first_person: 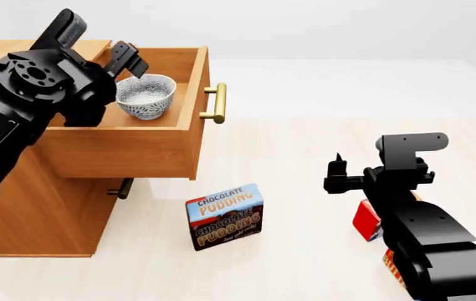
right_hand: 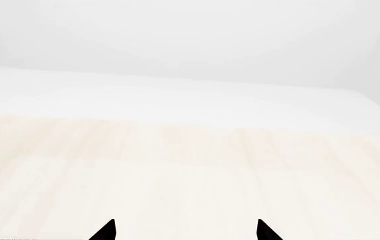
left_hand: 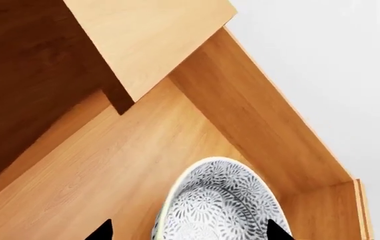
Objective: Put the bowl in the top drawer of the cabinet.
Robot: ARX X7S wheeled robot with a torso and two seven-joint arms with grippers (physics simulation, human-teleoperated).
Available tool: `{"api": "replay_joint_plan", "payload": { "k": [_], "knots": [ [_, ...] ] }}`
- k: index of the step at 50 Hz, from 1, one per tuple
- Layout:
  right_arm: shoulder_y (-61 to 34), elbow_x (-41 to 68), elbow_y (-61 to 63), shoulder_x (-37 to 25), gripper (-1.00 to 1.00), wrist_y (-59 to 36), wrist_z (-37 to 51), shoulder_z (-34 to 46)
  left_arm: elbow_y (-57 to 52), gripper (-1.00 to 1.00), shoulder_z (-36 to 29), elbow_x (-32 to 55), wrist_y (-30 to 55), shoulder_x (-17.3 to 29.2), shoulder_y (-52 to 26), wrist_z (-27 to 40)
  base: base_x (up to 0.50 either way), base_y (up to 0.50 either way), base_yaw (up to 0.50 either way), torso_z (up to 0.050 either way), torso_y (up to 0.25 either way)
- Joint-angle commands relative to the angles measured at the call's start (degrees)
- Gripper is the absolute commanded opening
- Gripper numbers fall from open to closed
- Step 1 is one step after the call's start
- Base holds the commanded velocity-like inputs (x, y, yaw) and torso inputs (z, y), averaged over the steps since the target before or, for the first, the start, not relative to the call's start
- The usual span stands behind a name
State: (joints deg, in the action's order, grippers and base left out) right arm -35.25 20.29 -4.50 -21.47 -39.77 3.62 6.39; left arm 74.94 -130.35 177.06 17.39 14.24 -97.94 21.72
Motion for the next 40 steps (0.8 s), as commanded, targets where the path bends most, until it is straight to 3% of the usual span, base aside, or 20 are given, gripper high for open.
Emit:
{"api": "replay_joint_plan", "payload": {
  "k": [1,19,30,34,40],
  "knots": [
    [0.1,0.1,0.5,-0.1,1.00,-0.2,0.0,0.3,0.0,1.00,-0.8,-1.0,0.0,-0.2,-2.5,-3.9,0.00,0.00,0.00,0.000,0.000],
    [0.3,0.4,1.4,-0.4,1.00,-0.5,0.6,0.2,-1.3,1.00,-2.0,-4.3,-1.7,0.6,-7.3,-14.5,0.00,0.00,0.00,0.000,0.000],
    [0.5,1.2,6.3,-0.9,1.00,-2.5,2.3,-0.9,-50.6,1.00,-2.7,-16.4,-30.6,16.8,-22.1,-18.1,0.00,0.00,0.00,0.000,0.000],
    [1.3,1.5,11.6,-1.2,1.00,-3.7,4.7,-2.4,-60.4,1.00,-3.3,-20.9,-36.1,20.7,-23.7,-19.0,0.00,0.00,0.00,0.000,0.000],
    [1.4,0.8,17.3,-1.7,1.00,-5.3,7.3,-2.6,-66.9,1.00,-4.4,-27.2,-43.2,23.5,-22.1,-21.5,0.00,0.00,0.00,0.000,0.000]
  ]
}}
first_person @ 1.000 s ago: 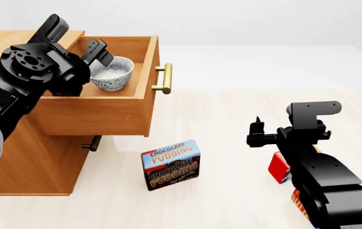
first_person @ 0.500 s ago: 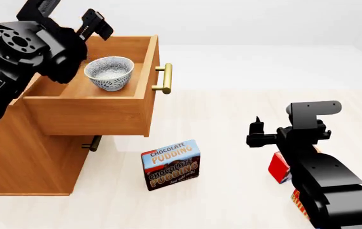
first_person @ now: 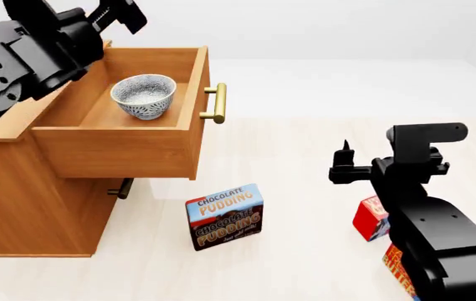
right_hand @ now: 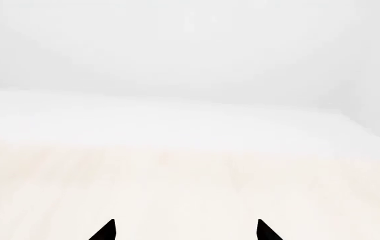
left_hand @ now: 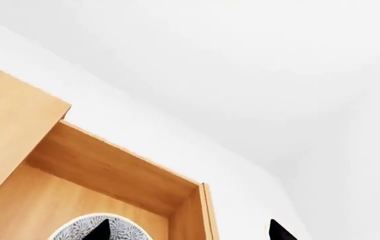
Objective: Put the bowl in the top drawer of the cabinet.
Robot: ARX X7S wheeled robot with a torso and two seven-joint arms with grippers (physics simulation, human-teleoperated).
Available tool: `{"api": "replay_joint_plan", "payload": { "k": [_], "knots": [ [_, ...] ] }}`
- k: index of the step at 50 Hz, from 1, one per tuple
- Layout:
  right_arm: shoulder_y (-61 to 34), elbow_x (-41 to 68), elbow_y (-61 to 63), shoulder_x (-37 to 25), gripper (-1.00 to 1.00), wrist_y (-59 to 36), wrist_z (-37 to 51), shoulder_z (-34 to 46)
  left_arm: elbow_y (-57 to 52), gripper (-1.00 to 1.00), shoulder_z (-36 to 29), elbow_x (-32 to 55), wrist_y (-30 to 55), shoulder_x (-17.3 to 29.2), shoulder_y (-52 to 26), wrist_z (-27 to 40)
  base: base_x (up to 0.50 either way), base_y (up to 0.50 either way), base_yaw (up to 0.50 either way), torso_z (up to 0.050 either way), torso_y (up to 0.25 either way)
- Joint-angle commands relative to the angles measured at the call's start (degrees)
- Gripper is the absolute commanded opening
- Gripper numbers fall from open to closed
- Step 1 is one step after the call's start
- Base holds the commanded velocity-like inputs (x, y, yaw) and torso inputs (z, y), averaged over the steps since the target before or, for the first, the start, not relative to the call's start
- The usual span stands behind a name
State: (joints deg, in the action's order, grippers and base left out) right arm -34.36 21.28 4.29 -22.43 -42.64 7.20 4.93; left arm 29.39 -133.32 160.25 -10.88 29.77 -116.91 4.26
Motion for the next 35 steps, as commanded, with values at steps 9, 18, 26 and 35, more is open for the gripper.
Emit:
{"api": "replay_joint_plan", "payload": {
  "k": [9,18,26,35],
  "knots": [
    [1.0,0.9,17.6,-1.1,1.00,-6.0,6.1,-2.0,-34.7,1.00,-6.4,-26.2,-32.3,13.8,-1.5,-0.4,0.00,0.00,0.00,0.000,0.000],
    [3.4,1.2,27.4,-2.1,1.00,-7.9,8.3,-2.4,-44.6,1.00,-13.8,-47.2,-47.7,18.7,0.2,12.5,0.00,0.00,0.00,0.000,0.000],
    [7.7,-2.0,32.9,-3.8,1.00,-5.3,10.6,-1.5,-50.5,1.00,-6.8,-72.0,-48.8,28.5,7.6,25.8,0.00,0.00,0.00,0.000,0.000],
    [15.2,-7.7,38.7,-5.6,1.00,1.3,13.7,-0.2,-53.3,1.00,3.2,-90.5,-48.6,34.3,20.4,36.0,0.00,0.00,0.00,0.000,0.000]
  ]
}}
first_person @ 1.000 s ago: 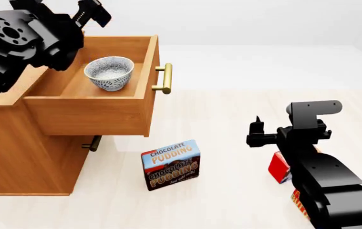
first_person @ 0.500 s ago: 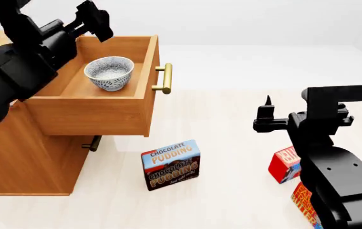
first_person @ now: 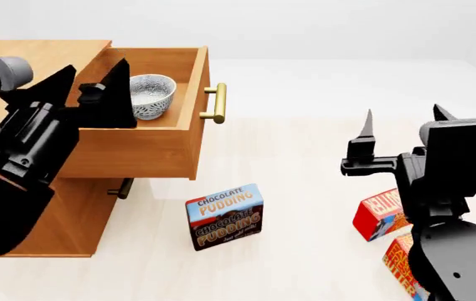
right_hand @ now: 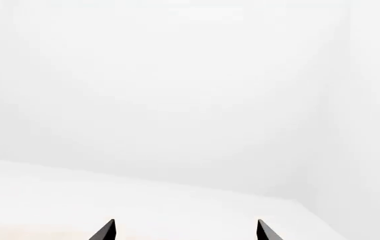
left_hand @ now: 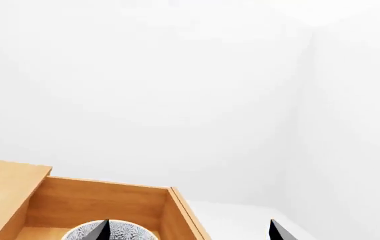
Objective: Put the bowl in the top drawer of the cabinet.
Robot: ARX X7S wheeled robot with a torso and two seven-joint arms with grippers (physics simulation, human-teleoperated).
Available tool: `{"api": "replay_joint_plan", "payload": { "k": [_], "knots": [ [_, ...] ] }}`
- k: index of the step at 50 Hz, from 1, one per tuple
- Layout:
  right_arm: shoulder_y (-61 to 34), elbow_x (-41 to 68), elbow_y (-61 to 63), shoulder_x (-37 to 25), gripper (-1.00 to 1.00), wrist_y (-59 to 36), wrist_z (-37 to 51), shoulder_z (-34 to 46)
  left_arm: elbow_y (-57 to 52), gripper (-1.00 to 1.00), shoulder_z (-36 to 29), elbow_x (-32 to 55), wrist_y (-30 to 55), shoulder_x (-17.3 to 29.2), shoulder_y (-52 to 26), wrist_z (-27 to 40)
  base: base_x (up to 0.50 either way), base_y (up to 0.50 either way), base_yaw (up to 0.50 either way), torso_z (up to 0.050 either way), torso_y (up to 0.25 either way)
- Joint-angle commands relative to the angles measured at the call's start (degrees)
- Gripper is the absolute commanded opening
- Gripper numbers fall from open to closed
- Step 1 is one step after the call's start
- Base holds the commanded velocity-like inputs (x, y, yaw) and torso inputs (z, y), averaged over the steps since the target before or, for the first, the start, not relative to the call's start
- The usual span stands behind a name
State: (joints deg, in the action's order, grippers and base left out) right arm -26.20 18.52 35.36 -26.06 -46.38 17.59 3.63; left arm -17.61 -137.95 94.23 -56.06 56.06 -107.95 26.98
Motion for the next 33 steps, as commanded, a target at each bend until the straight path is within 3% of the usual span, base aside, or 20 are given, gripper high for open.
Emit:
{"api": "replay_joint_plan", "payload": {
  "k": [1,5,15,24,28,33],
  "knots": [
    [7.9,-6.0,8.3,-2.3,1.00,5.9,3.8,1.7,-6.7,1.00,8.9,-26.6,-3.4,8.6,12.8,14.6,0.00,0.00,0.00,0.000,0.000],
    [12.0,-8.9,11.0,-3.2,1.00,8.8,5.4,3.0,-7.7,1.00,13.6,-34.5,-3.6,10.3,19.5,19.0,0.00,0.00,0.00,0.000,0.000],
    [23.0,-17.5,12.8,-4.7,1.00,20.0,9.9,6.7,-8.3,1.00,31.7,-38.4,-3.8,12.8,43.3,13.0,0.00,0.00,0.00,0.000,0.000],
    [28.9,-19.3,13.9,-5.1,1.00,29.3,11.3,7.9,-6.8,1.00,40.9,-56.3,-3.6,12.2,54.5,26.1,0.00,0.00,0.00,0.000,0.000],
    [32.3,-22.3,13.1,-5.1,1.00,36.0,13.7,8.4,-6.0,1.00,51.0,-53.8,-3.8,11.2,64.2,20.6,0.00,0.00,0.00,0.000,0.000],
    [36.1,-16.3,9.2,-5.6,1.00,48.8,13.4,7.5,-5.9,1.00,71.2,-54.6,-3.9,8.2,83.1,11.8,0.00,0.00,0.00,0.000,0.000]
  ]
}}
